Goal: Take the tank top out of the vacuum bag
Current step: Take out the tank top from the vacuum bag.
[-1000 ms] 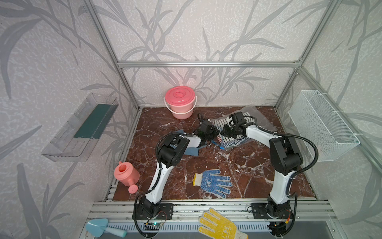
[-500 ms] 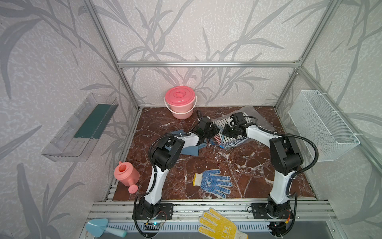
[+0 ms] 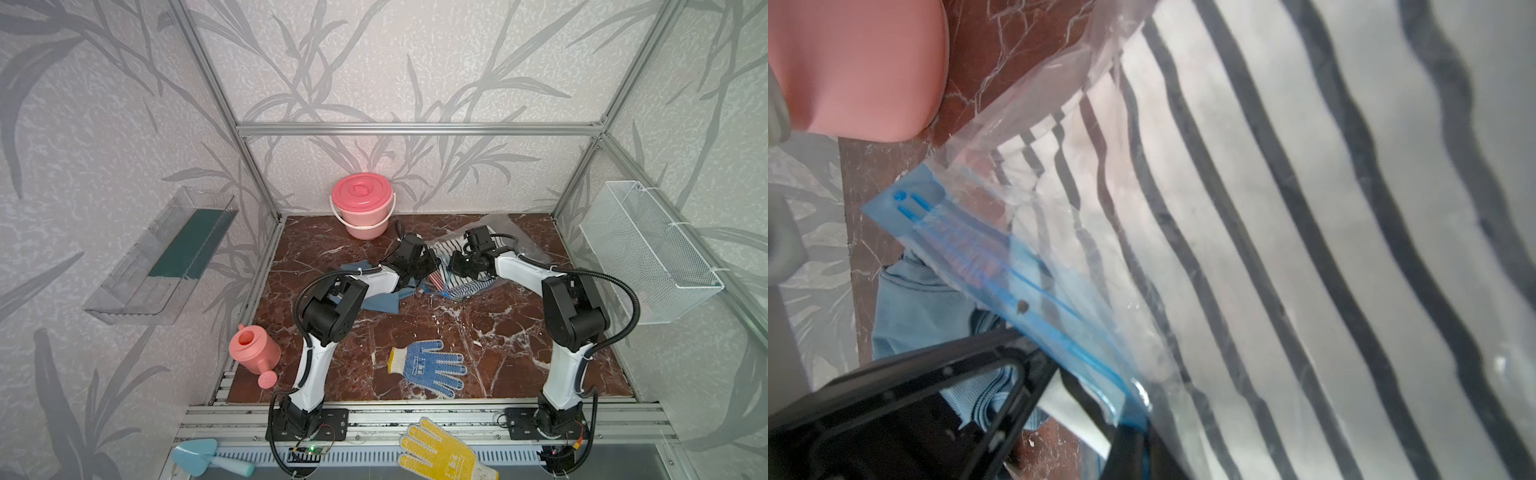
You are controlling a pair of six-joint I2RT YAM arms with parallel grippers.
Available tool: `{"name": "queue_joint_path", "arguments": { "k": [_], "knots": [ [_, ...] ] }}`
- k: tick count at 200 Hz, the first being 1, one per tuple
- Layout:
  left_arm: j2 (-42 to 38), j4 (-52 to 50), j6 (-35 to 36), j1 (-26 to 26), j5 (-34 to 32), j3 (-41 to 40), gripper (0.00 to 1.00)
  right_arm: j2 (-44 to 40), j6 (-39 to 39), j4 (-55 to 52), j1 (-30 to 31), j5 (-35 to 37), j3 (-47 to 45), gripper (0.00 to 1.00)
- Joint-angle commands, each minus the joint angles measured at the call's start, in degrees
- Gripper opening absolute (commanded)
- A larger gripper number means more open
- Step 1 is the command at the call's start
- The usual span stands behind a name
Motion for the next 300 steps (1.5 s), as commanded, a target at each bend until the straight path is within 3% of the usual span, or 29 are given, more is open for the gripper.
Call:
{"name": "queue_joint_path", "arguments": {
  "k": [1,75,103,183,256,300],
  "knots": [
    [-3.0,0.3,-0.5,0.9,2.5,-0.3,0.0,-1.5,-0.2,-1.6,-0.6,2.3,-0.3,0.0],
    [-5.4,-4.8,3.8,0.9,1.7,0.3,0.0,-1.8,-1.1,-3.5,-0.4,3.9,0.2,0.0],
    [-6.4,-6.2,4.9,0.9,1.3,0.2,0.0,-2.1,-0.9,-5.4,-0.1,2.1,2.4,0.0],
    [-6.8,-8.0,7.2,-0.4,1.9,1.1,0.0,-0.2,-4.5,-12.8,3.0,6.6,10.5,0.0],
    [-8.0,-9.8,10.7,-1.3,1.8,1.8,0.0,6.1,-7.3,-21.2,3.8,6.8,20.6,0.0],
    [-9.6,-12.9,12.9,-1.2,-0.1,2.5,0.0,6.8,-7.8,-22.4,3.8,8.8,20.8,0.0]
  ]
}}
